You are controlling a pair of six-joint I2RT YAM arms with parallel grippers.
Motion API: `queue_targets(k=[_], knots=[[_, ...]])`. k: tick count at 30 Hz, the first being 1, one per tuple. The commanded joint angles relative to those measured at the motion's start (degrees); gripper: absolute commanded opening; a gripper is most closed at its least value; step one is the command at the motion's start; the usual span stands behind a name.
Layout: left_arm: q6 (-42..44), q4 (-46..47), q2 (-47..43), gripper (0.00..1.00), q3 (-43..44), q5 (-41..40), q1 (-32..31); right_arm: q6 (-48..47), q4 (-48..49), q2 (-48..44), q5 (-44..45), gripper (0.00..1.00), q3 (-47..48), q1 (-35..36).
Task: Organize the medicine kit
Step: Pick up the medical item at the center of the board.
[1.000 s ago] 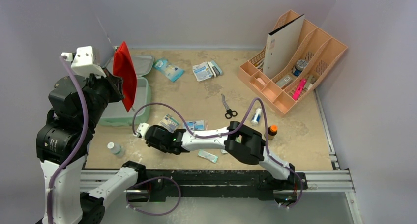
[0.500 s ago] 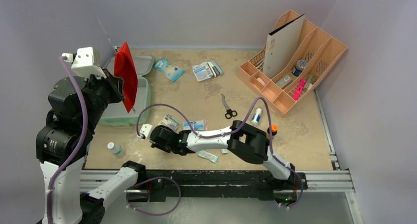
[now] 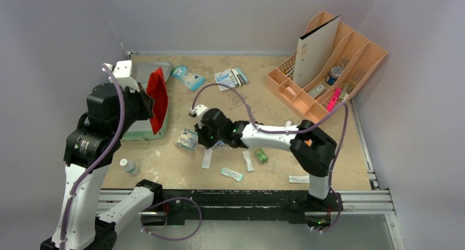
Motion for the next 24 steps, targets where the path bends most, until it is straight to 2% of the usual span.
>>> queue_targets(k=[1,6,17,24], knots=[[-1.8,5.0,1.4,0.0,-5.7,4.3,-0.1,9.1,2.5,-6.7,-5.7,0.0,-2.9,-5.0],[-2.2,8.6,4.0,0.0,-10.4,6.7,-0.1,16.1,3.4,-12.7,-7.4,0.0,-5.9,-10.1],[-2.9,14.9,10.8,0.0,-12.9,9.6,-0.1,24.8,3.6,-24.0,-3.9,0.0,-6.5,-10.8],[-4.0,17.6,14.3,0.0,-14.5,11.1,-0.1,27.8,12.1,-29.1,-1.7,0.0,-9.9,-10.8]])
